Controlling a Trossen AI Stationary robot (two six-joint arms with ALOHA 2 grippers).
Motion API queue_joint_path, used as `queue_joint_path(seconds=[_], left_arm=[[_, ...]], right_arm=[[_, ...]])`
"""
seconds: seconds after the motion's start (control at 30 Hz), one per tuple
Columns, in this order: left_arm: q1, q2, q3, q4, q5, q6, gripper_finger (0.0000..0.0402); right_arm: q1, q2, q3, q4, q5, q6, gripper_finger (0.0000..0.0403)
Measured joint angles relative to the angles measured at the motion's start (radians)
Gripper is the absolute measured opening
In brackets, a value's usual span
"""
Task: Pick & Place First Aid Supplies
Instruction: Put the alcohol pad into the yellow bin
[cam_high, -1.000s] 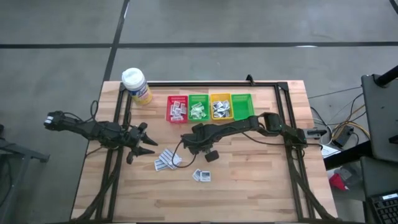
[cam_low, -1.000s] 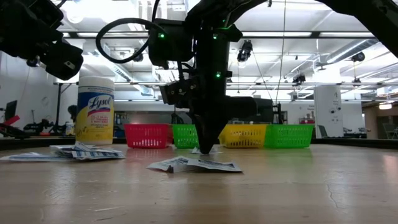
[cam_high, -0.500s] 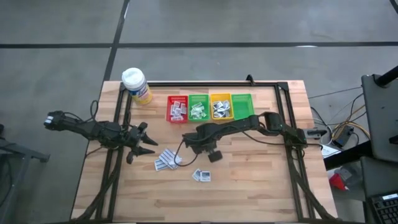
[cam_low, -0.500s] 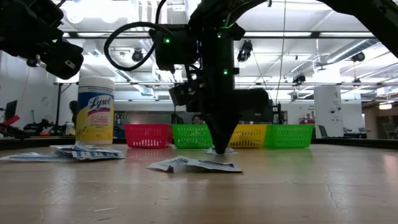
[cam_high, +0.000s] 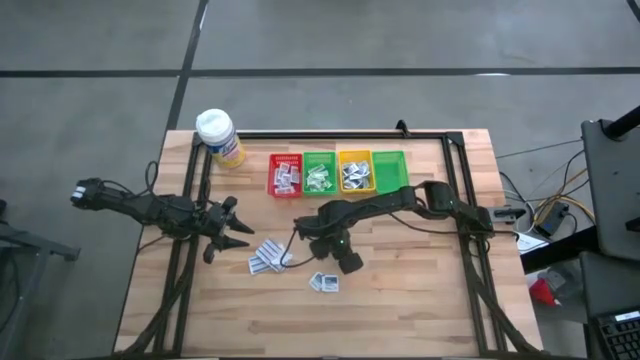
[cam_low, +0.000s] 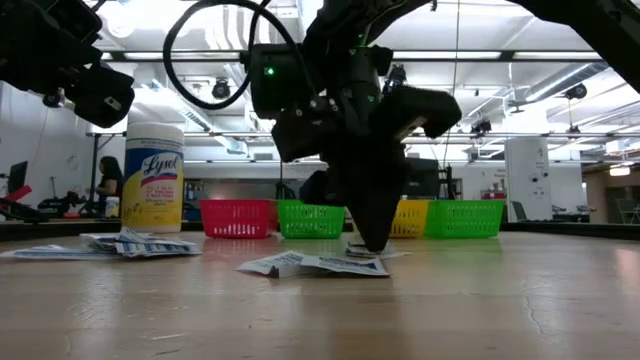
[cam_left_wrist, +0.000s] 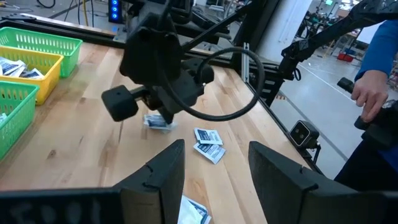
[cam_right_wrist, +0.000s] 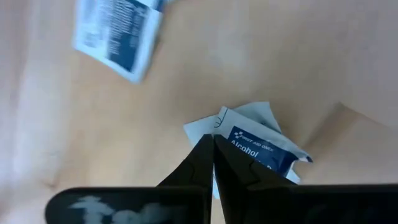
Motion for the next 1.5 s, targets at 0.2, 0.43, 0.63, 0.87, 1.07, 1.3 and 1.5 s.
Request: queue_joint_path(seconds=[0.2,0.43,0.63,0.87,1.07,1.3,1.5], left_arm=[[0.000,0.000,0.000,0.000,0.000,0.000,0.0172],[0.000,0.000,0.000,0.004,0.000,-0.001,0.0172],[0.000,0.000,0.000,0.023,0.000,-0.001,0.0172],[0.000,0.000,0.000,0.032,0.000,-0.002,0.0172],[0.000,0.006,0.000,0.032,0.000,-0.002,0.0172],[0.000,0.024,0.000,0.033,0.000,-0.001,0.0172],[0.000,0.036,0.000,0.033,0.000,0.001,0.0172]], right_arm=[[-0.003,0.001,0.000,0.031,-0.093,-0.011,0.0008],[-0.003,0.001,0.000,0.037,-0.135,-0.003,0.0008],[-0.006,-0.001,0.000,0.037,-0.142,0.013,0.0008],[-0.023,-0.027,0.001,0.034,-0.142,0.014,0.0008],[-0.048,-0.050,0.002,0.023,-0.142,0.014,0.0008],[-0.073,-0.073,0.002,0.012,-0.142,0.014,0.0008],[-0.105,-0.141,0.002,-0.016,-0.143,0.019,0.0008]])
